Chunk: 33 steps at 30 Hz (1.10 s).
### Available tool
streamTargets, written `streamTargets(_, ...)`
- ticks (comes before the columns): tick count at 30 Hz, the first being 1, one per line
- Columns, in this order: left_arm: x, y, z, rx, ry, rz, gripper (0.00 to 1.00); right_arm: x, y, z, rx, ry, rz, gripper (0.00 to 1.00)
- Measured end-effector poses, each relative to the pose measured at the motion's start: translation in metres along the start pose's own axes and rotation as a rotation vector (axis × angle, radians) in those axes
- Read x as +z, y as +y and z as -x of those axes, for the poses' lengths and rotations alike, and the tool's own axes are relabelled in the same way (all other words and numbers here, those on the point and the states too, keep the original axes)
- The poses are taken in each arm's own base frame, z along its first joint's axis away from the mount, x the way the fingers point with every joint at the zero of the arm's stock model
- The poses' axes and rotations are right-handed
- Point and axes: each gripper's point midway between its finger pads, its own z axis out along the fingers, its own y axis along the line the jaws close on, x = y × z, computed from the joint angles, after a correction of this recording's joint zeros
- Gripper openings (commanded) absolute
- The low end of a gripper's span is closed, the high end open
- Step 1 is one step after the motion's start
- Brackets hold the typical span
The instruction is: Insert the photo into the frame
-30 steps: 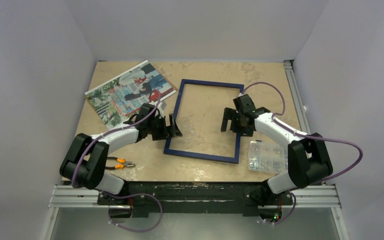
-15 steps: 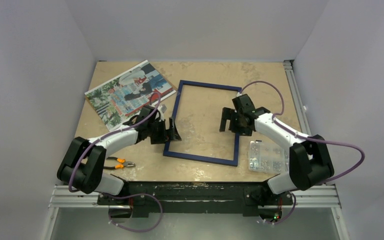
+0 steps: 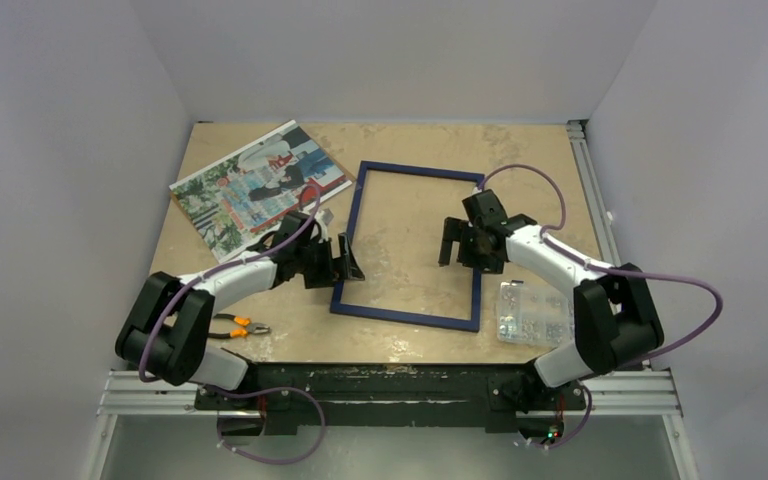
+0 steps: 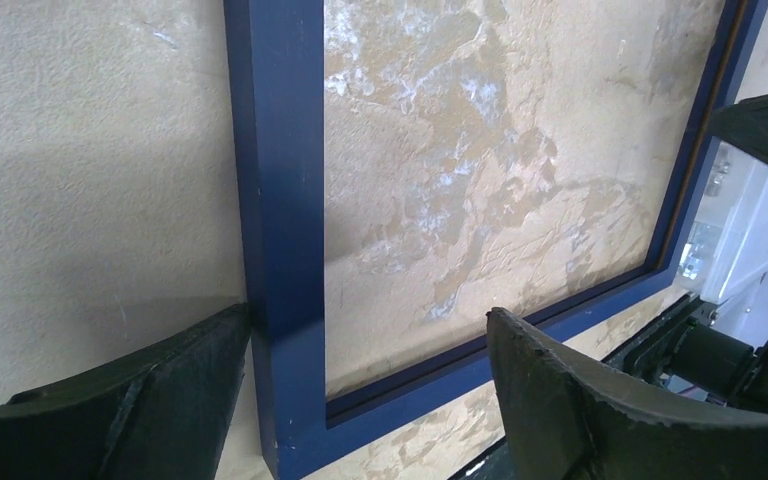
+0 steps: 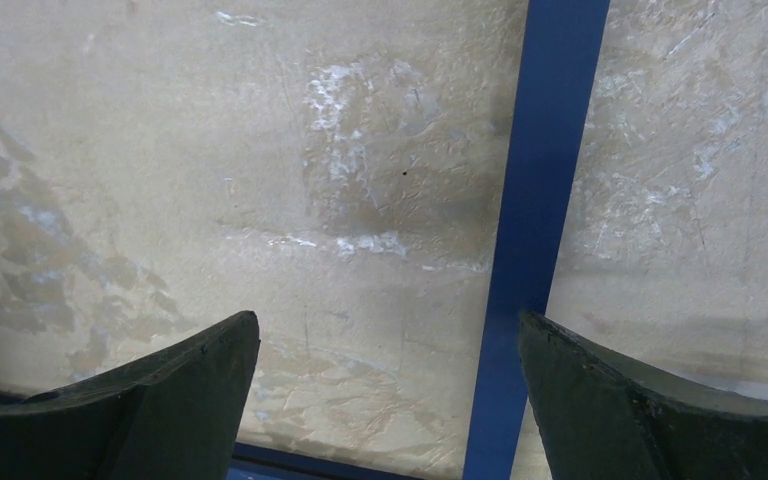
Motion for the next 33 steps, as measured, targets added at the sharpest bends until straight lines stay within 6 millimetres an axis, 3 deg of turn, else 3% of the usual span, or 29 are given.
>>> streamTargets(3, 0.002, -0.003, 0.0, -0.006, -0.001, -0.013, 0.85, 0.01, -0.004, -0.005, -0.002, 0.028, -0.025, 0.98)
streamTargets(12, 0.008, -0.016, -0.001, -0.013, -0.001, -0.057, 0.85, 0.018, 0.003, 0.012, -0.017, 0.008, -0.029, 0.99)
streamTargets(20, 0.01, -0.023, -0.008, -0.002, 0.011, -0.07, 0.91, 0.021, 0.0, 0.008, -0.02, 0.022, -0.045, 0.99)
streamTargets(27, -0.006, -0.004, -0.014, -0.01, -0.015, 0.05, 0.91, 0.007, 0.0, 0.016, -0.019, -0.024, -0.043, 0.99)
streamTargets(33, -0.018, 0.015, -0.016, 0.003, -0.038, 0.158, 0.84, -0.013, 0.004, 0.024, -0.015, -0.072, -0.014, 0.99)
